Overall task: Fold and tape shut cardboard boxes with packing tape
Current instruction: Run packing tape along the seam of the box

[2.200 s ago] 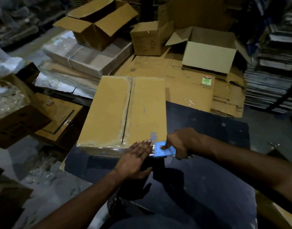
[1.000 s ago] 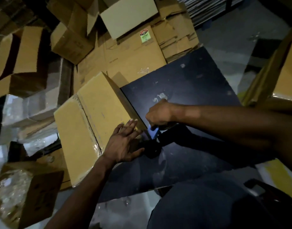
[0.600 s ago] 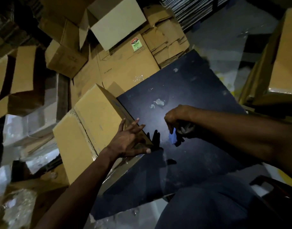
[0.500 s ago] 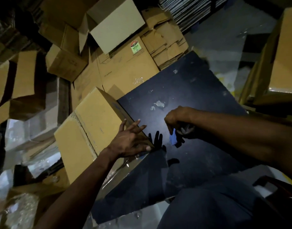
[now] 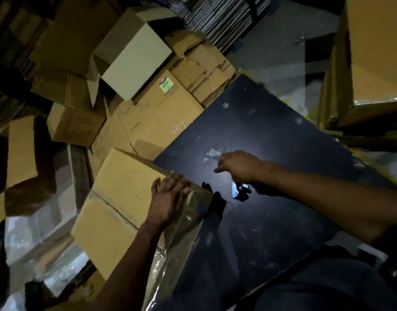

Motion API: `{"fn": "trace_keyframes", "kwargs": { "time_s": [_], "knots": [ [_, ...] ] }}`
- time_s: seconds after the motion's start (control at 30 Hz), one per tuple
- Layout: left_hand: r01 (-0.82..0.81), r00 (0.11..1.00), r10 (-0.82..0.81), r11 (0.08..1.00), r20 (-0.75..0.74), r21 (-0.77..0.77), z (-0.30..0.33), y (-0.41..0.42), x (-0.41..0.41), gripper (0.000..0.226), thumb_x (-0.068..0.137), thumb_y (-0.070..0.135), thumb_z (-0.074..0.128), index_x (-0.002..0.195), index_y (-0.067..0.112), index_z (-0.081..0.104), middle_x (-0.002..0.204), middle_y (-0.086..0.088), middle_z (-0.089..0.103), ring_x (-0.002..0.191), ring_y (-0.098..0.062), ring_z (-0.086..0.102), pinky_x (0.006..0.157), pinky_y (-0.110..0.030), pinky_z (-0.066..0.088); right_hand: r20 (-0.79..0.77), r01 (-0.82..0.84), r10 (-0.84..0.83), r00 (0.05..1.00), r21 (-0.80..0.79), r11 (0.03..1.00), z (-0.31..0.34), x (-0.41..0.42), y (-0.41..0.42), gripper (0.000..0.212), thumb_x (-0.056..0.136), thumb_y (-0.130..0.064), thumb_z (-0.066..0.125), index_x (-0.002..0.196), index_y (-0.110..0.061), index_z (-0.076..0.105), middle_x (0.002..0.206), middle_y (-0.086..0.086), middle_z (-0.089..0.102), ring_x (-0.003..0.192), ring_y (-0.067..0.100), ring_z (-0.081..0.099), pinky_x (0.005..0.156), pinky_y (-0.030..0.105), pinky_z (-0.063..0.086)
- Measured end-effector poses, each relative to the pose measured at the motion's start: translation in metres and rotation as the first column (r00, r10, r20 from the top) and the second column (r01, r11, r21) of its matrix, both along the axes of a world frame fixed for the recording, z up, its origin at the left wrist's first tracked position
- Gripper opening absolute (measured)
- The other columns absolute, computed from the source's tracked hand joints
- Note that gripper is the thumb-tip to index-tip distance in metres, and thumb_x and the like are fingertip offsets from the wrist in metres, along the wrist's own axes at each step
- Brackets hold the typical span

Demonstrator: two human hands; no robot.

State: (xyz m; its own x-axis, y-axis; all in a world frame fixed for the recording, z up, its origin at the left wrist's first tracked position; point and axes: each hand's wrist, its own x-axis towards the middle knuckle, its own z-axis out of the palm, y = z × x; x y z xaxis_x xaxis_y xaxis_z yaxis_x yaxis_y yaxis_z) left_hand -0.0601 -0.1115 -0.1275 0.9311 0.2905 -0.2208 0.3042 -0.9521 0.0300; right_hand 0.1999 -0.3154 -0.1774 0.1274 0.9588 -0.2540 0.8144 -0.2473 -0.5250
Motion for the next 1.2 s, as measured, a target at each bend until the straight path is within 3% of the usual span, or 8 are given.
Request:
{"fn": "trace_keyframes", "kwargs": {
  "time_s": [0.1,0.23,0.43,0.67,0.8,0.93,1.1,1.2],
  "knots": [
    [-0.070,0.994,0.069,0.998,0.086,0.004,-0.007,0.033,0.034,0.044,0.118,0.054,0.026,0.139,0.041,0.062,0.154,0.013,0.056,0.159,-0.017,0.036,0.123,-0.060,0.025,-0.391,0.347,-0.269,0.880,0.144,0.927,-0.010,-0.031,-0.009,0.069,0.093,0.000,0.066,0.153,-0.032,0.057,0.162,-0.006,0.050,0.148,0.015,0.046,0.117,0.026,0.037],
    [0.071,0.987,-0.071,0.997,0.146,0.002,-0.007,0.065,0.072,0.045,0.119,0.053,0.023,0.127,0.038,0.065,0.134,0.013,0.067,0.141,-0.019,0.057,0.119,-0.061,0.030,-0.714,0.740,-0.439,0.546,0.166,0.652,-0.027,-0.061,0.011,0.065,0.090,-0.016,0.078,0.150,-0.035,0.060,0.155,-0.009,0.058,0.142,0.010,0.054,0.117,0.044,0.049],
    [0.102,0.945,-0.085,0.994,0.316,-0.039,-0.016,0.086,0.097,0.036,0.119,0.054,0.028,0.098,0.041,0.054,0.090,0.013,0.062,0.093,-0.022,0.065,0.098,-0.053,0.049,-0.827,0.894,-0.467,0.314,0.093,0.437,-0.044,-0.072,0.070,0.096,0.075,-0.027,0.089,0.158,-0.045,0.045,0.157,-0.007,0.053,0.139,0.014,0.055,0.114,0.043,0.052],
    [0.238,0.869,-0.076,0.930,0.489,-0.279,-0.023,0.090,0.107,0.046,0.118,0.049,0.043,0.097,0.020,0.073,0.074,0.002,0.067,0.070,-0.021,0.066,0.066,-0.046,0.052,-0.843,0.895,-0.410,0.349,0.169,0.414,-0.068,-0.074,0.115,0.109,0.077,-0.018,0.088,0.166,-0.042,0.029,0.166,-0.013,0.042,0.144,0.008,0.049,0.119,0.036,0.045],
    [0.222,0.884,-0.059,0.926,0.464,-0.305,-0.030,0.097,0.108,0.050,0.118,0.054,0.040,0.093,0.022,0.071,0.075,0.002,0.069,0.071,-0.023,0.067,0.069,-0.048,0.054,-0.904,0.905,-0.290,0.314,0.193,0.379,-0.061,-0.084,0.119,0.089,0.080,-0.006,0.087,0.158,-0.030,0.050,0.157,-0.014,0.054,0.145,0.006,0.050,0.122,0.040,0.044],
    [0.207,0.893,-0.036,0.918,0.449,-0.338,-0.033,0.102,0.108,0.052,0.116,0.059,0.038,0.101,0.024,0.073,0.082,0.001,0.073,0.080,-0.023,0.071,0.078,-0.052,0.057,-0.888,0.912,-0.308,0.341,0.233,0.338,-0.050,-0.114,0.115,0.072,0.085,-0.034,0.069,0.155,-0.032,0.055,0.151,-0.012,0.061,0.138,0.000,0.057,0.117,0.033,0.048],
    [0.224,0.880,-0.043,0.916,0.474,-0.333,-0.033,0.101,0.108,0.054,0.116,0.057,0.039,0.095,0.019,0.071,0.076,0.001,0.070,0.072,-0.027,0.067,0.071,-0.051,0.056,-0.746,0.851,-0.425,0.512,0.376,0.366,-0.063,-0.141,0.119,0.094,0.088,0.008,0.051,0.167,-0.036,0.027,0.171,-0.018,0.028,0.157,-0.003,0.022,0.133,0.042,0.021],
    [0.226,0.869,-0.056,0.929,0.491,-0.294,-0.032,0.098,0.107,0.053,0.117,0.055,0.040,0.089,0.020,0.068,0.072,0.002,0.067,0.069,-0.024,0.066,0.069,-0.049,0.055,-0.698,0.821,-0.433,0.569,0.460,0.337,-0.069,-0.157,0.117,0.095,0.078,0.013,0.046,0.166,-0.021,0.034,0.173,-0.011,0.028,0.160,0.003,0.021,0.132,0.028,0.016]
  ]
}}
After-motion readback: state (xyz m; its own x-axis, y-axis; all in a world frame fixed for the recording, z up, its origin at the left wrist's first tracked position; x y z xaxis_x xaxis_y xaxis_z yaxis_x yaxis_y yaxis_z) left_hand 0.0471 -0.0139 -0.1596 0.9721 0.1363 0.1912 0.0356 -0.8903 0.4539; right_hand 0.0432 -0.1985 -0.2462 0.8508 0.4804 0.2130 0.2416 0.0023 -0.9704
